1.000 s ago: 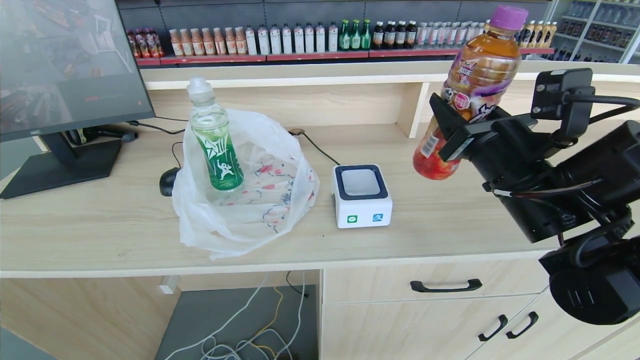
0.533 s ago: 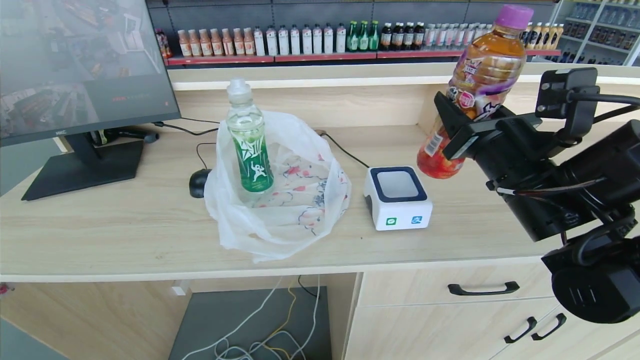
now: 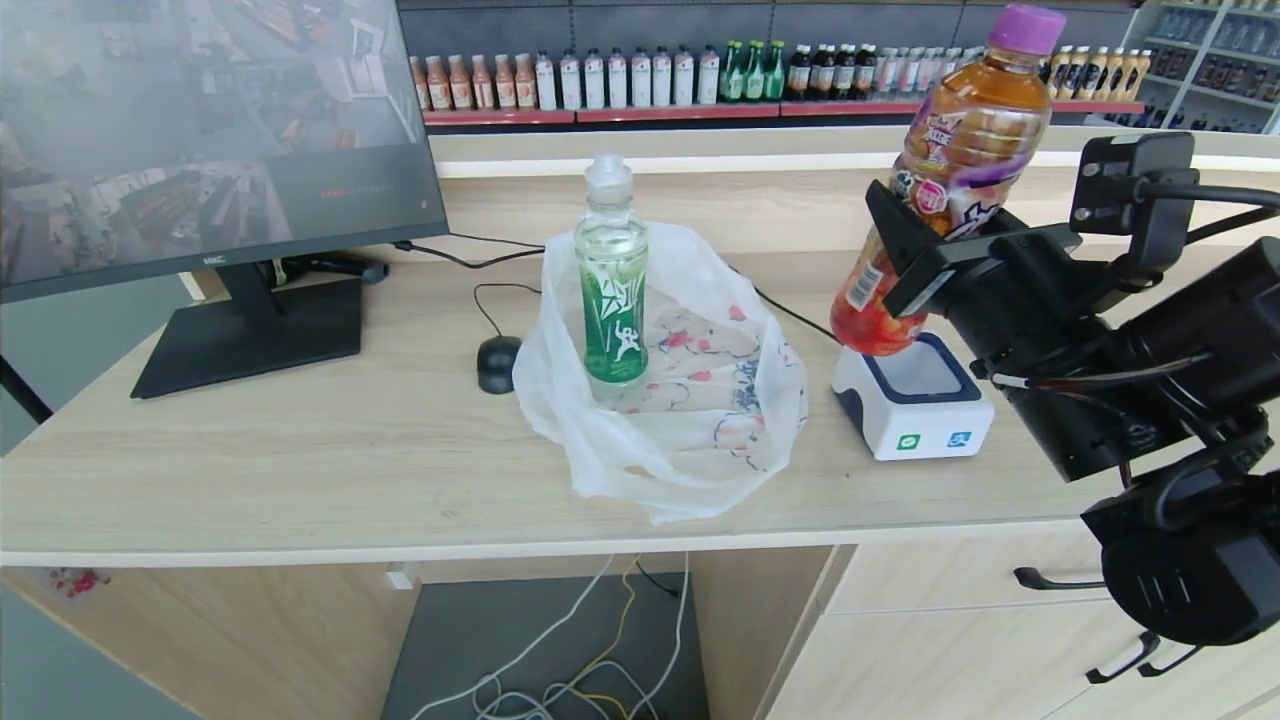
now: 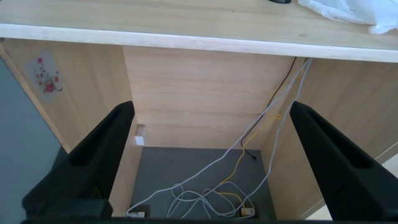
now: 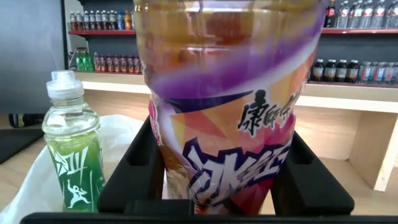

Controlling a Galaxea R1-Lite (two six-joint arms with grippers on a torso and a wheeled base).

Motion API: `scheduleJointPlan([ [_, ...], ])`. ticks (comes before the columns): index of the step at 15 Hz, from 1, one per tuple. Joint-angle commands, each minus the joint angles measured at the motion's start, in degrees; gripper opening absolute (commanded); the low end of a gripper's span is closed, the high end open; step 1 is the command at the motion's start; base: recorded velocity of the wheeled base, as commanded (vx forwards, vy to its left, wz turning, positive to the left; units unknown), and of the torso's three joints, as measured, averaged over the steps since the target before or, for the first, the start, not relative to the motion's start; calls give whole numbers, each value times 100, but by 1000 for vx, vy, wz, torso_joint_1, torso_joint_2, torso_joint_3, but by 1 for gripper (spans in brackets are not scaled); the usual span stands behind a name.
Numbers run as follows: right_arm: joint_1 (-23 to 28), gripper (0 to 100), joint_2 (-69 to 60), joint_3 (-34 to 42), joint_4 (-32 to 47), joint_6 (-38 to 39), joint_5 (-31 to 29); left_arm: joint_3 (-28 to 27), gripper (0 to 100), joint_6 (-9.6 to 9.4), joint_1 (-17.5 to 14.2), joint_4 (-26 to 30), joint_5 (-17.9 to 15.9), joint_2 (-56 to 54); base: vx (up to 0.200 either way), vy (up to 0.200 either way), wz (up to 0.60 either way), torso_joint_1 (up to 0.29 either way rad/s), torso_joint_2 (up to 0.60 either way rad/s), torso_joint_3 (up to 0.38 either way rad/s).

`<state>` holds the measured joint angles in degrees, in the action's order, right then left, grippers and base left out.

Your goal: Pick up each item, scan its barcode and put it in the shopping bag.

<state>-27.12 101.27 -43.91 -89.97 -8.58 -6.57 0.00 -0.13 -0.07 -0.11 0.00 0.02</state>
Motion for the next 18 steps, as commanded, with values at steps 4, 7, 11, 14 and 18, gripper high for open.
scheduleJointPlan([
  [4, -12, 0, -19, 40, -3, -3, 7, 0, 100, -4, -1, 2, 0, -2, 0, 0, 0, 0, 0, 0],
  [7, -109, 0, 95, -30, -3, -12, -2, 0, 100, -4, -1, 2, 9, -2, 0, 0, 0, 0, 0, 0],
  [11, -206, 0, 297, -267, -3, -12, 7, 0, 100, -4, -1, 2, 9, -2, 0, 0, 0, 0, 0, 0],
  [14, -214, 0, 552, -302, -3, 85, 7, 0, 100, -4, -1, 2, 9, -2, 0, 0, 0, 0, 0, 0],
  [18, -214, 0, 824, -724, 181, 155, 86, 0, 100, -4, -1, 2, 0, -2, 0, 0, 0, 0, 0, 0],
])
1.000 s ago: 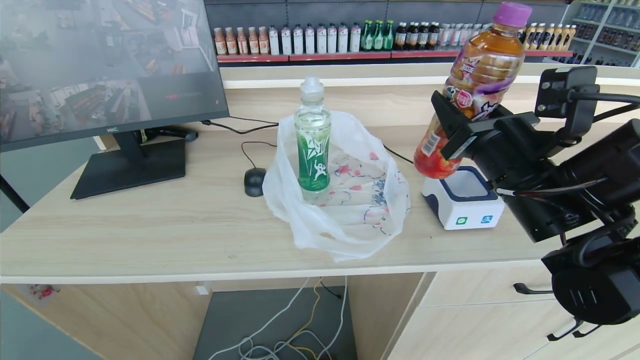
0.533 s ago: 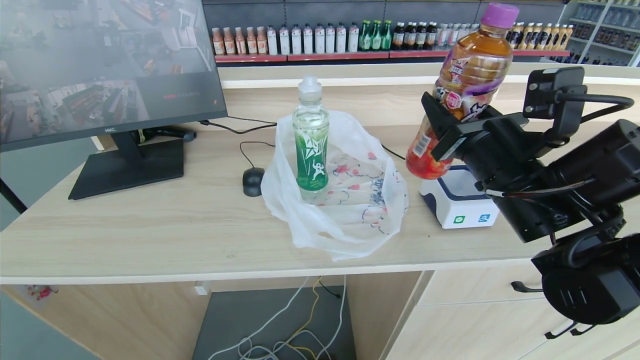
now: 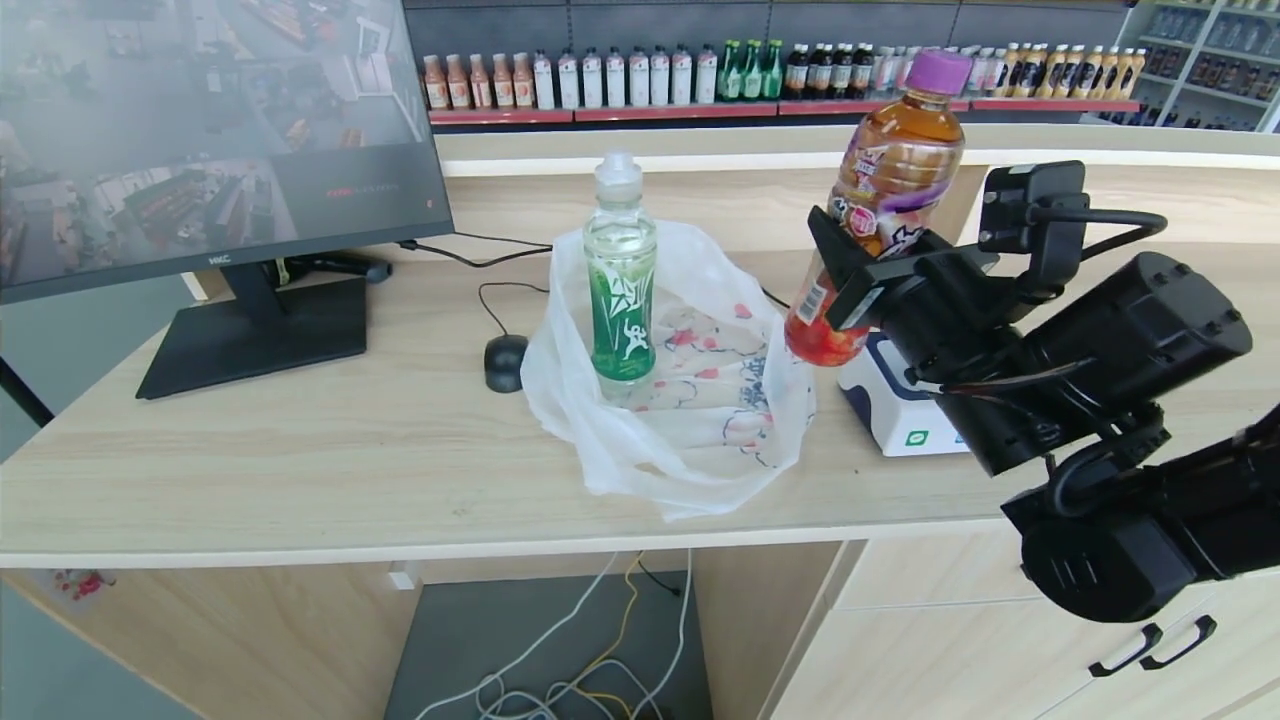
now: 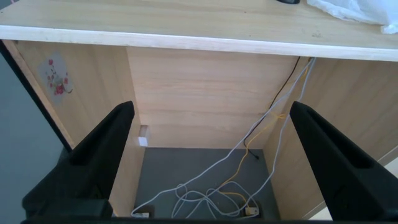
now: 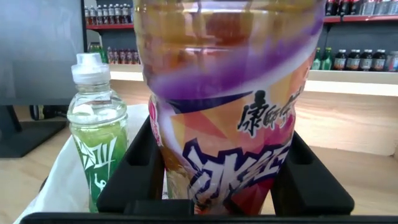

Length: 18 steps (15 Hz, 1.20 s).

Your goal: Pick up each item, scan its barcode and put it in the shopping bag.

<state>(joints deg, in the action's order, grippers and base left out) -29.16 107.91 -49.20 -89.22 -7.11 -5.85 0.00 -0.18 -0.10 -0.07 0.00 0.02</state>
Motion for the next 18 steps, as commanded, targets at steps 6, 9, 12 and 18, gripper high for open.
scheduleJointPlan([
  [6, -37, 0, 257, -1294, 1706, 8, 313, 0, 100, 1, 1, -1, 9, -2, 0, 0, 0, 0, 0, 0],
  [9, -46, 0, 573, -1997, 2172, 8, 365, 0, 100, 1, 1, -1, 9, -2, 0, 0, 0, 0, 0, 0],
  [12, -81, 0, 951, -2612, 2454, 8, 357, 0, 100, 1, 1, -1, 9, -2, 0, 0, 0, 0, 0, 0],
  [18, -222, 0, 1733, -3570, 2831, 227, 339, 0, 100, 1, 1, -1, 0, -2, 0, 0, 0, 0, 0, 0],
])
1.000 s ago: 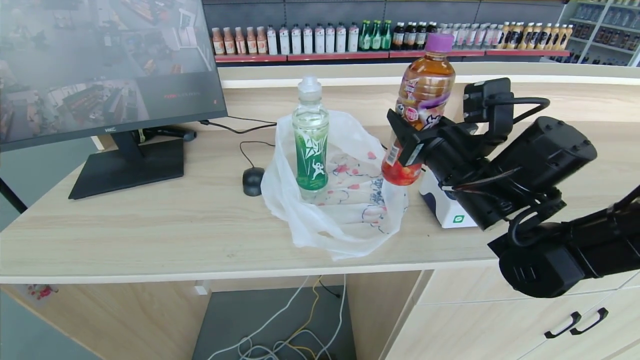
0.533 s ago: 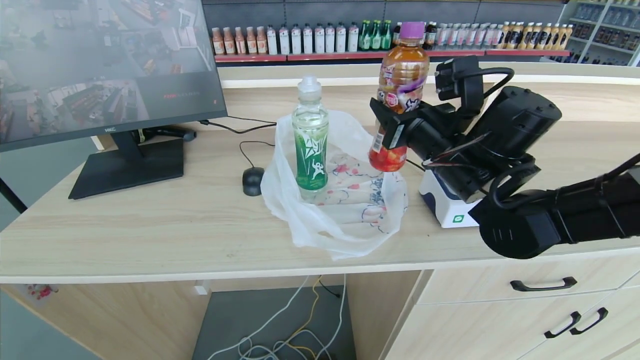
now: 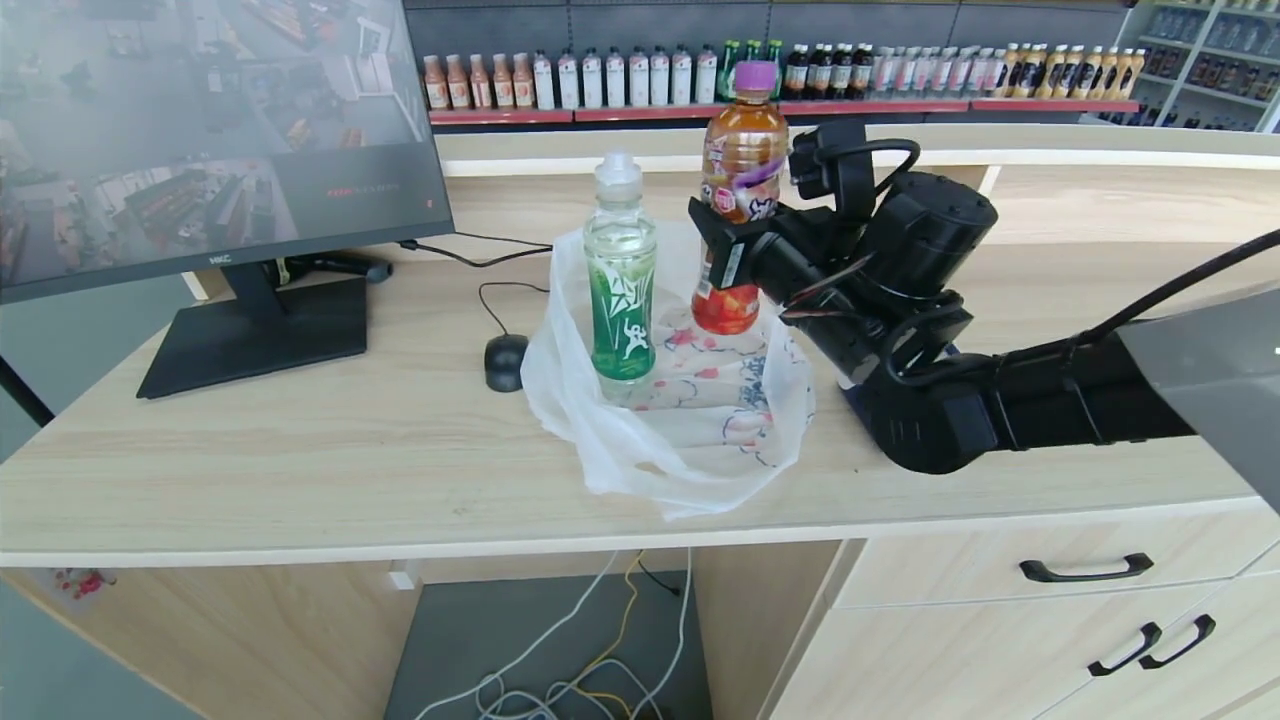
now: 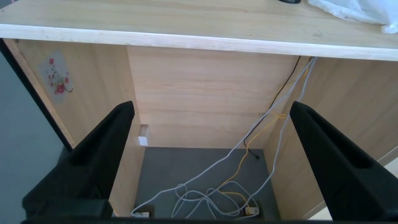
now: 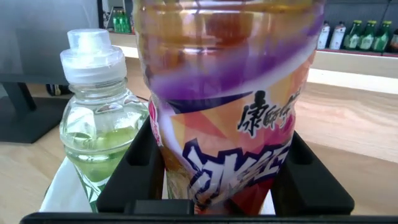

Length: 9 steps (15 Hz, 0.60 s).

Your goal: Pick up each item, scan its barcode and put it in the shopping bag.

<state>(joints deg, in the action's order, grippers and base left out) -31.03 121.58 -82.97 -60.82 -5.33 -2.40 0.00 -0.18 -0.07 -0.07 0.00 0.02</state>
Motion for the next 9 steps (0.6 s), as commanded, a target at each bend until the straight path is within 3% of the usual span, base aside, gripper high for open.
scheduleJointPlan([
  [1, -18, 0, 472, -272, -9, 93, -6, 0, 100, 1, -1, -1, 9, -2, 0, 0, 0, 0, 0, 0],
  [9, 44, 0, 956, -387, -123, 172, -32, 0, 100, 1, -1, -1, 0, -2, 0, 0, 0, 0, 0, 0],
])
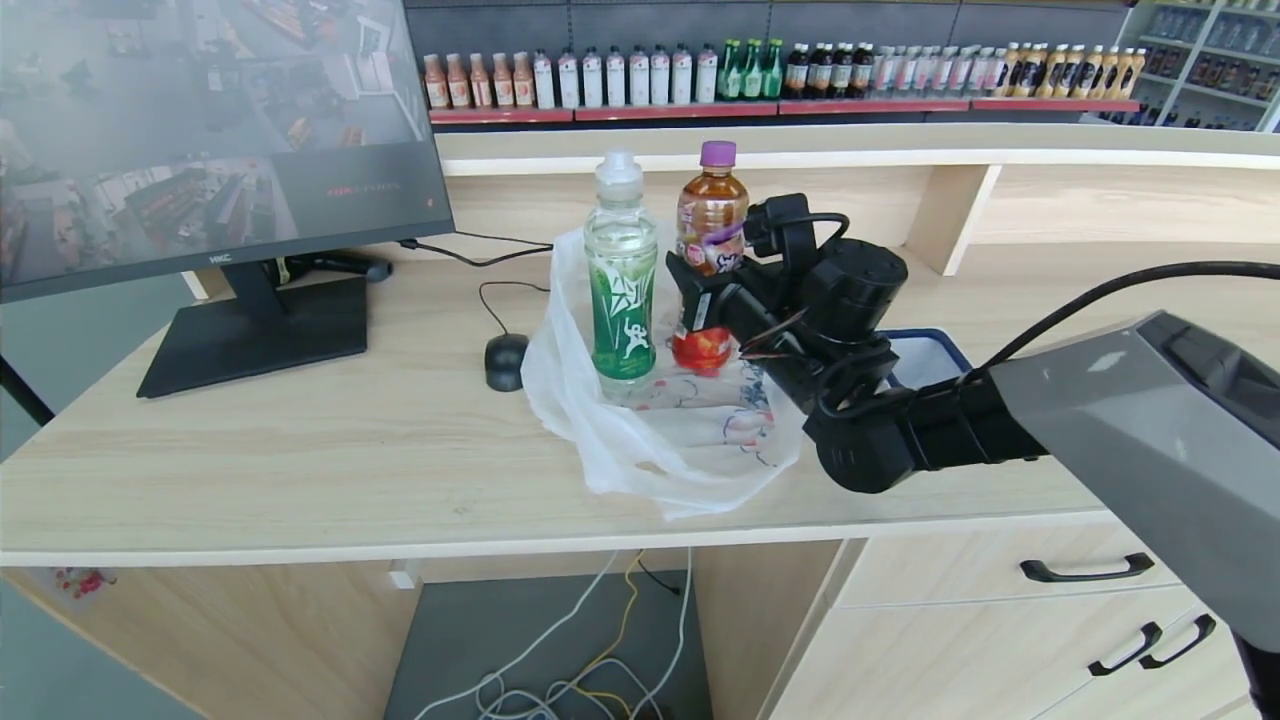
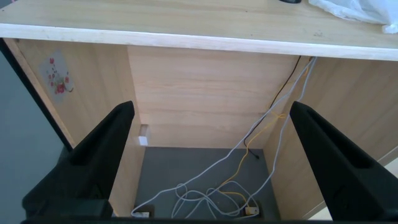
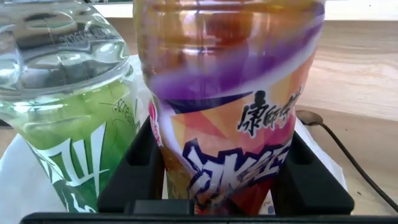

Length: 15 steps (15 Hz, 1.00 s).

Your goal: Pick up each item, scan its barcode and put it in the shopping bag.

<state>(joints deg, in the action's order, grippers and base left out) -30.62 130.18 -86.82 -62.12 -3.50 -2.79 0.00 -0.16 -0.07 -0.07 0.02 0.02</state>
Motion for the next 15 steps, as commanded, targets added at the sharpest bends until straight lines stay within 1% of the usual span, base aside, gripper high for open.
scheduleJointPlan([
  [1, 48, 0, 130, -1, 7, -19, -2, 0, 100, -2, -1, -1, 6, -2, 0, 0, 0, 0, 0, 0],
  [6, 223, 0, 148, -37, 7, -116, -2, 0, 100, -2, -1, -1, -2, -2, 0, 0, 0, 0, 0, 0],
  [11, 215, 0, 253, -28, -2, -116, -2, 0, 100, -2, -1, -1, -2, -2, 0, 0, 0, 0, 0, 0],
  [15, 215, 0, 394, -19, -300, -186, 7, 0, 100, -2, -1, -1, -2, -2, 0, 0, 0, 0, 0, 0],
])
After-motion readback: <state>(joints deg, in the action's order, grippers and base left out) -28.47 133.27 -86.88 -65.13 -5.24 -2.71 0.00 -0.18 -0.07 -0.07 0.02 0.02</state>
